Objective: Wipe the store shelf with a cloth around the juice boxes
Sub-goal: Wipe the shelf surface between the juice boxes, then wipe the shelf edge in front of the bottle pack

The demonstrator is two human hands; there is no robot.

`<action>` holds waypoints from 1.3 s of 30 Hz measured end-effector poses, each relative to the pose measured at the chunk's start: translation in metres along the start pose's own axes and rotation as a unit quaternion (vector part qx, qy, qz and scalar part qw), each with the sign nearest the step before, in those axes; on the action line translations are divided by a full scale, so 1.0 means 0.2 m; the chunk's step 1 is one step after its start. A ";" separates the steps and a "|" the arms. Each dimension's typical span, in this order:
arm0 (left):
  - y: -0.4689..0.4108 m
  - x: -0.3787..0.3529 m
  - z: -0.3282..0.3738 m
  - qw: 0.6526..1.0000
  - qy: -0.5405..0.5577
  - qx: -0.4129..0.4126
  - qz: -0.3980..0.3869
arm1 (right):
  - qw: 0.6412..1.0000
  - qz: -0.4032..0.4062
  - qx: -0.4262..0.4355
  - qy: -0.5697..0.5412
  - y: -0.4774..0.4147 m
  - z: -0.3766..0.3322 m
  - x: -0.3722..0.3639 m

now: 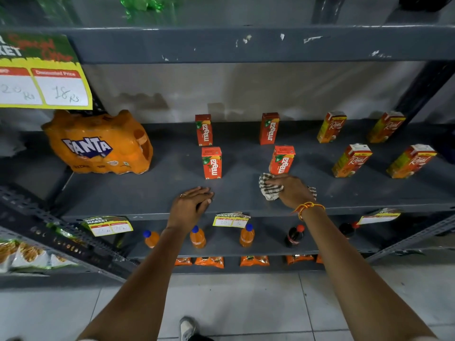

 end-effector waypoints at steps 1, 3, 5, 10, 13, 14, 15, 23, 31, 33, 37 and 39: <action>0.00 0.00 0.00 1.000 -0.001 -0.002 0.002 | 1.000 -0.006 0.000 0.007 -0.01 0.00 0.00; 0.02 0.00 0.00 1.000 -0.004 0.000 0.003 | 0.999 -0.032 0.003 0.015 -0.01 -0.01 -0.01; 0.03 -0.01 -0.01 1.000 -0.008 0.002 -0.001 | 0.998 -0.055 0.025 0.024 0.04 -0.04 -0.04; 0.01 -0.01 0.00 1.000 -0.013 0.005 -0.006 | 0.994 -0.047 0.094 0.033 0.28 -0.14 -0.11; 0.01 -0.02 0.01 1.000 -0.006 0.011 -0.004 | 0.994 -0.072 0.082 0.002 0.31 -0.11 -0.07; 0.02 -0.03 0.00 1.000 -0.006 0.019 -0.006 | 0.997 -0.049 0.062 -0.018 0.29 -0.10 -0.02; 0.02 -0.03 -0.01 1.000 -0.007 0.029 -0.010 | 0.998 -0.015 0.042 -0.033 0.25 -0.09 0.03; 0.04 -0.05 0.00 0.999 -0.028 0.040 -0.011 | 0.988 -0.023 0.086 0.127 0.18 -0.47 -0.15; 0.13 0.08 -0.09 0.998 -0.031 0.052 -0.021 | 0.994 -0.064 0.036 0.084 0.09 -0.63 -0.05; 0.14 0.15 -0.14 0.997 -0.044 0.061 -0.020 | 0.990 -0.073 0.022 0.119 0.08 -0.69 -0.06; 0.14 0.22 -0.19 0.997 -0.063 0.024 -0.035 | 0.985 -0.086 -0.027 0.148 0.10 -0.74 -0.09; 0.14 0.24 -0.20 0.997 -0.064 -0.003 -0.044 | 0.982 -0.098 -0.029 0.157 0.11 -0.80 -0.13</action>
Point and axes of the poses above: each hand's wrist, its own y-axis away from the middle knuckle, its own x-axis out of the back of the hand, z = x × y, the point moved 8 cm from there along -y, towards the middle knuckle, and after that the axes turned 15 degrees about y, right-handed, at the moved point
